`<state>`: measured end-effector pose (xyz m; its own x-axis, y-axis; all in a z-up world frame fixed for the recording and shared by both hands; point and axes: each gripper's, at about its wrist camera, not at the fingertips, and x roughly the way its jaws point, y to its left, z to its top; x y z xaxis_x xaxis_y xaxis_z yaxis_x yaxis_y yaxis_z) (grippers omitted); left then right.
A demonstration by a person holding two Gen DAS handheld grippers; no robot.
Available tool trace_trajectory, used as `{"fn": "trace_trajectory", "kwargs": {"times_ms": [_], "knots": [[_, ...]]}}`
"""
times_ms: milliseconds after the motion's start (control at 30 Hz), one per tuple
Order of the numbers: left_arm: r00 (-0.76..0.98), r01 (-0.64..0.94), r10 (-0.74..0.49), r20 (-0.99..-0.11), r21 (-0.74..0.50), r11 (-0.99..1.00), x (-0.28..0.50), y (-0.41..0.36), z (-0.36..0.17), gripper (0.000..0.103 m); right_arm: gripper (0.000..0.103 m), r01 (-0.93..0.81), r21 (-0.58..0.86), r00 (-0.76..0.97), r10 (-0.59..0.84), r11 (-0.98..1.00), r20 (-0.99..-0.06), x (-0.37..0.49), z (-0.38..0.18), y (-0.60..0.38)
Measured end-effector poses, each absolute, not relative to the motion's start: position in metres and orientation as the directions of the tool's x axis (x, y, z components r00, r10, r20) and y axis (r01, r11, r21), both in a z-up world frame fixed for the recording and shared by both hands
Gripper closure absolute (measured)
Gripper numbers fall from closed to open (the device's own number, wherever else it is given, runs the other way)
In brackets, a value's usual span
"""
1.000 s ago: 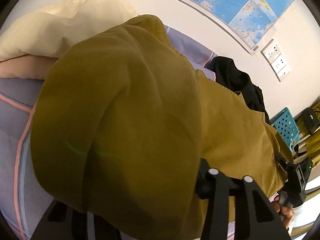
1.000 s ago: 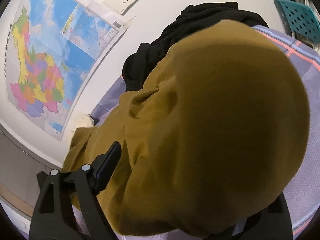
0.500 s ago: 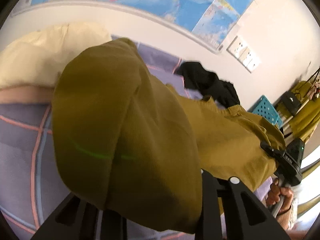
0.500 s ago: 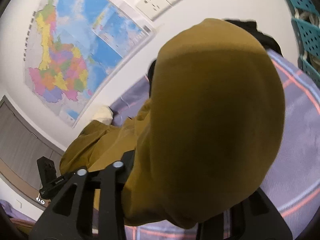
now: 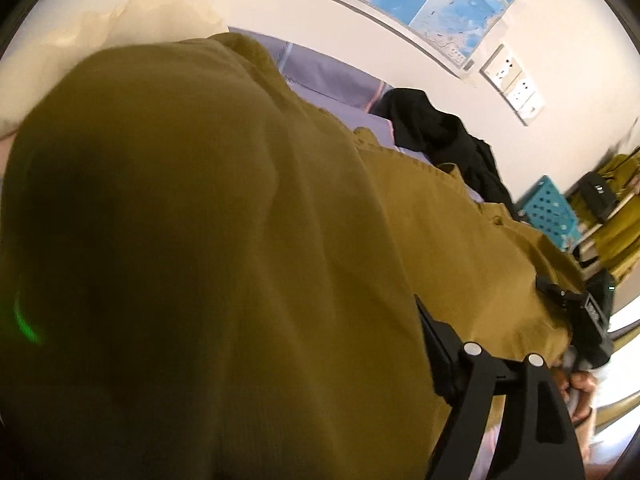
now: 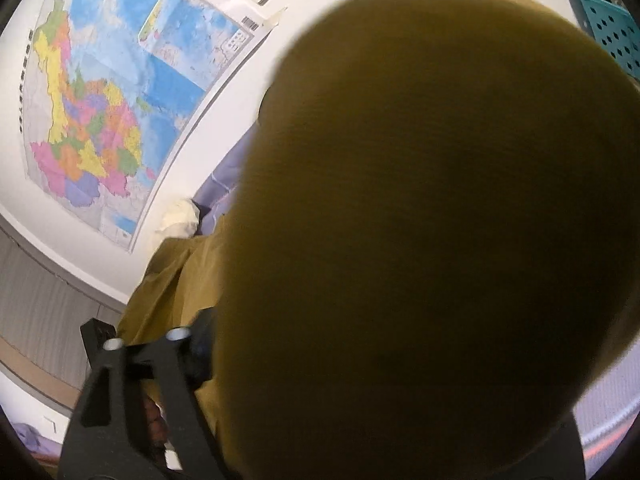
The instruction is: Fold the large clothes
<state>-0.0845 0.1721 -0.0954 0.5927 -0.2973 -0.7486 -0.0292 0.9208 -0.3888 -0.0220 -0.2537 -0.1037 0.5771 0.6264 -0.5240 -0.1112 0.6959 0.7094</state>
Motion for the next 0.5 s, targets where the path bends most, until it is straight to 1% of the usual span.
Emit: {"fn": "trace_trajectory", "kwargs": {"times_ms": [33, 67, 133, 200, 233, 333, 433, 500], "knots": [[0.593, -0.05, -0.27, -0.759, -0.369, 0.928, -0.083, 0.171, -0.095, 0.035, 0.045, -0.115, 0.71, 0.579, 0.628, 0.694, -0.52, -0.021, -0.104, -0.254], [0.592, -0.073, -0.247, -0.767, -0.356, 0.931, -0.082, 0.171, -0.093, 0.047, 0.053, -0.12, 0.711, 0.581, 0.63, 0.693, -0.515, -0.02, -0.104, -0.255], [0.589, -0.09, -0.246, -0.77, -0.365, 0.927, -0.083, 0.174, -0.091, 0.06, 0.061, -0.141, 0.705, 0.587, 0.632, 0.695, -0.506, -0.021, -0.099, -0.257], [0.598, -0.077, -0.235, -0.767, -0.347, 0.935, -0.086, 0.171, -0.084, 0.066, 0.067, -0.159, 0.702, 0.596, 0.635, 0.694, -0.492, -0.022, -0.092, -0.258], [0.599, -0.074, -0.228, -0.768, -0.336, 0.939, -0.087, 0.17, -0.081, 0.069, 0.068, -0.174, 0.696, 0.604, 0.633, 0.697, -0.483, -0.022, -0.086, -0.258], [0.617, -0.051, -0.23, -0.753, -0.329, 0.943, -0.09, 0.167, -0.067, 0.075, 0.072, -0.214, 0.687, 0.62, 0.64, 0.694, -0.454, -0.024, -0.069, -0.258], [0.636, -0.022, -0.247, -0.731, -0.338, 0.941, -0.092, 0.17, -0.051, 0.079, 0.074, -0.261, 0.679, 0.636, 0.652, 0.686, -0.414, -0.025, -0.049, -0.257], [0.639, -0.004, -0.249, -0.728, -0.326, 0.945, -0.091, 0.169, -0.04, 0.08, 0.075, -0.29, 0.666, 0.641, 0.656, 0.687, -0.398, -0.023, -0.036, -0.255]]}}
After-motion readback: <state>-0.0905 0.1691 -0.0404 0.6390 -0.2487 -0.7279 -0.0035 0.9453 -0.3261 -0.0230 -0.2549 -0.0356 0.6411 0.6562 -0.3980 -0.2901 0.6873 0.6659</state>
